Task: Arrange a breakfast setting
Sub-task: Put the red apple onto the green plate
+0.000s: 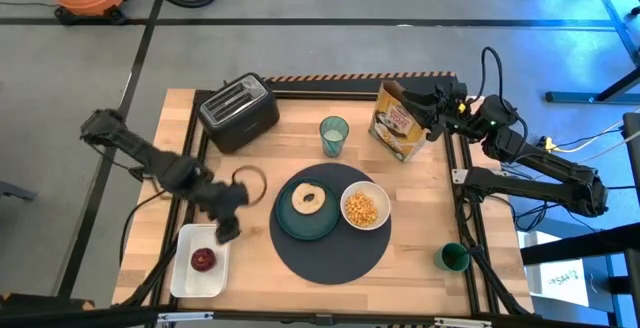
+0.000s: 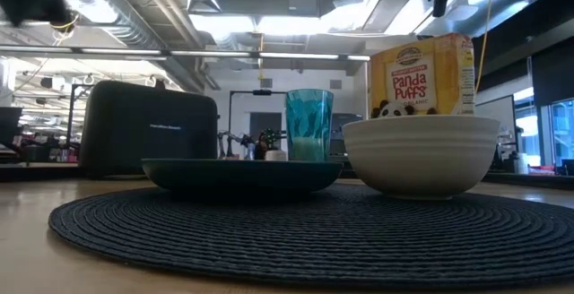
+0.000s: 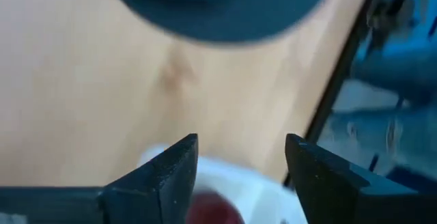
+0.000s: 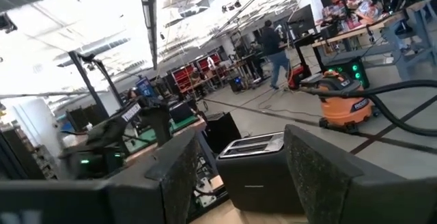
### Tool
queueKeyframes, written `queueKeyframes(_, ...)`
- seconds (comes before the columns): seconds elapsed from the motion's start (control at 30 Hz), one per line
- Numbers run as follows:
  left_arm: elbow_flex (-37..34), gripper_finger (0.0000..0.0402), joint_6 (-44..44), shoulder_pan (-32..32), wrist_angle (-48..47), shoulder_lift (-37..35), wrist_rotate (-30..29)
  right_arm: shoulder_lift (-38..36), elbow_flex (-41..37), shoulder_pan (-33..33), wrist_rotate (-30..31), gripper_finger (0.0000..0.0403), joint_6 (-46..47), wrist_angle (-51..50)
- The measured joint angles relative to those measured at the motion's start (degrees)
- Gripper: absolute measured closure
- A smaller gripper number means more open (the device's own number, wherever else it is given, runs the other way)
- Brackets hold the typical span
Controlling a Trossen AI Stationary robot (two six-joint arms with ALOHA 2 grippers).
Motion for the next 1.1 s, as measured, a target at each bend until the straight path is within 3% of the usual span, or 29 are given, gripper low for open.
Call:
queueKeyframes(0.27, 0.0, 0.017, -9.8, -17.3, 0.0, 1.1, 4.7, 0.0, 0.0, 0.0, -0.2, 0.0196, -4.9, 0.0)
queueKeyframes(0.47, 0.0, 0.0212, -14.5, -25.4, -2.7, 1.3, -3.4, 0.2, 0.0, 0.0, 0.1, 0.0196, -5.6, -0.2)
queueKeyframes(0.7, 0.0, 0.0249, -12.3, -30.4, -3.8, 6.5, -2.9, 0.2, 0.0, 0.0, 0.1, 0.0196, -5.6, -0.4)
queueKeyframes(1.1, -0.1, 0.0253, -12.5, -30.9, -3.7, 12.8, -3.7, 0.2, 0.0, 0.0, 0.2, 0.0196, -5.2, -0.3)
